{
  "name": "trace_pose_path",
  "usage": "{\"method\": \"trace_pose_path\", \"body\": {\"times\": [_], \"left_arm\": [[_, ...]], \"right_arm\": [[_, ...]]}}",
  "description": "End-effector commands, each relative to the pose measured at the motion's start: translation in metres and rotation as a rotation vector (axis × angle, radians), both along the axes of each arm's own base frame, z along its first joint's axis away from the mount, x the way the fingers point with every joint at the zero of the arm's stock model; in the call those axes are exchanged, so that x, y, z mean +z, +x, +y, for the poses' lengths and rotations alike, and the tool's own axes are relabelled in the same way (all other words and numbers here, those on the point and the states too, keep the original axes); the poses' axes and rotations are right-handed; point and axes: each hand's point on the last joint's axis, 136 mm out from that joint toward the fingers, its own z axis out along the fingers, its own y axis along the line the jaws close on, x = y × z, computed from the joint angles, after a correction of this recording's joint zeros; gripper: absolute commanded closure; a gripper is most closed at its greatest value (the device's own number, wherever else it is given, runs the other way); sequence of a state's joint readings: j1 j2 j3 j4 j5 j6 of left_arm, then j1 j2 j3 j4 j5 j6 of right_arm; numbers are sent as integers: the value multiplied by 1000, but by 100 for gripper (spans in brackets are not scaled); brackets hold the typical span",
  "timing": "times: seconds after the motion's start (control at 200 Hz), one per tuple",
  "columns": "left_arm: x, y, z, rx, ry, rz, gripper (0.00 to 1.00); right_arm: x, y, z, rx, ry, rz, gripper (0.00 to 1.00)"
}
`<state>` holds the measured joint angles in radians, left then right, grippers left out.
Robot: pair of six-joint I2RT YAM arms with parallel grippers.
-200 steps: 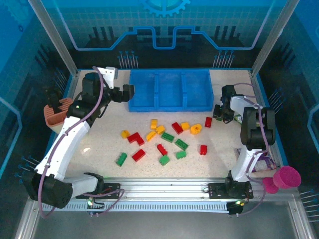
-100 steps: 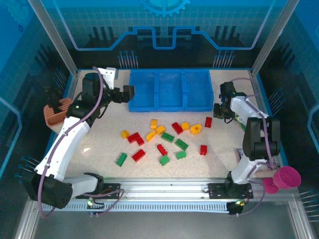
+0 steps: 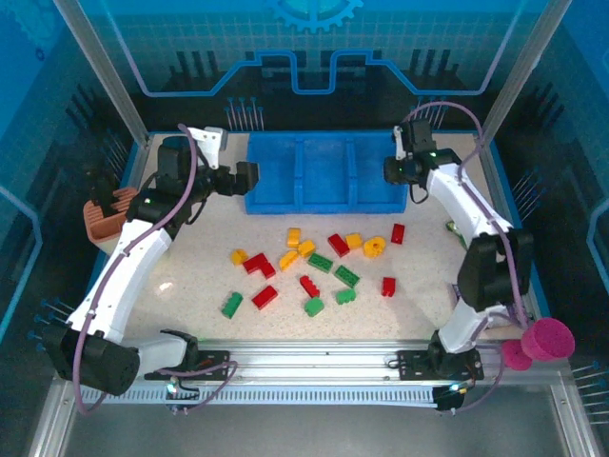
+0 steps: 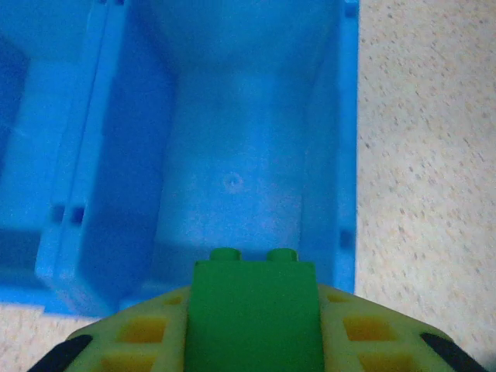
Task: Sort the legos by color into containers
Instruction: Place the lego in the container, then pick up the lego from the middle-right of the table.
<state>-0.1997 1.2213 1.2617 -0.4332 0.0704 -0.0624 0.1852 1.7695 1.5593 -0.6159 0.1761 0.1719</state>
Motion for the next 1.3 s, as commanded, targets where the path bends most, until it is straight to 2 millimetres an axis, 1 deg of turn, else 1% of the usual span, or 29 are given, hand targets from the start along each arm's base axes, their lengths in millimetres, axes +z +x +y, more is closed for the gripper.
{"method": "trace_pose_path", "body": {"times": [0.0, 0.11, 0.185, 0.29, 0.39, 0.465, 0.535, 0.625, 0.726, 0.806, 0.916, 0.981, 1.051, 1.166, 1.176, 1.226, 1.271, 1.296], "left_arm": [[6, -9, -6, -20, -42, 11, 1], [5, -14, -5, -16, -44, 17, 1], [3, -16, -6, -17, -47, 24, 1], [0, -18, -6, -15, -52, 42, 1], [-1, -18, -6, -14, -49, 51, 1], [-2, -18, -6, -16, -47, 59, 1], [-2, -17, -6, -18, -45, 60, 1], [-3, -16, -7, -23, -45, 60, 1], [-3, -15, -9, -30, -49, 58, 1], [-3, -13, -11, -38, -51, 58, 1], [-1, -13, -11, -42, -52, 55, 1], [0, -14, -13, -49, -57, 52, 1], [0, -16, -13, -53, -65, 53, 1], [-2, -17, -15, -59, -67, 61, 1], [-2, -17, -15, -60, -67, 63, 0], [-2, -16, -15, -62, -67, 64, 1], [-2, -16, -16, -65, -69, 67, 1], [-2, -15, -16, -66, -70, 68, 1]], "right_arm": [[-16, 28, 10, 43, -19, 17, 73], [-29, 53, 20, 64, -25, 33, 73], [-36, 66, 24, 71, -27, 46, 73], [-46, 78, 28, 78, -33, 62, 71], [-53, 83, 30, 79, -38, 81, 70], [-54, 82, 31, 80, -35, 85, 68], [-51, 79, 33, 82, -32, 82, 64], [-41, 74, 34, 85, -33, 73, 59], [-25, 60, 36, 90, -36, 51, 52], [-15, 46, 39, 100, -28, 35, 45], [-6, 24, 34, 81, -28, 30, 44], [1, 3, 28, 47, -26, 28, 44], [0, -22, 17, -14, -14, 40, 43], [-11, -65, -3, -123, -8, 78, 39], [-16, -70, -4, -132, -10, 90, 38], [-25, -86, -13, -176, -8, 107, 33], [-34, -97, -19, -213, -2, 117, 26], [-41, -102, -22, -232, 11, 127, 24]]}}
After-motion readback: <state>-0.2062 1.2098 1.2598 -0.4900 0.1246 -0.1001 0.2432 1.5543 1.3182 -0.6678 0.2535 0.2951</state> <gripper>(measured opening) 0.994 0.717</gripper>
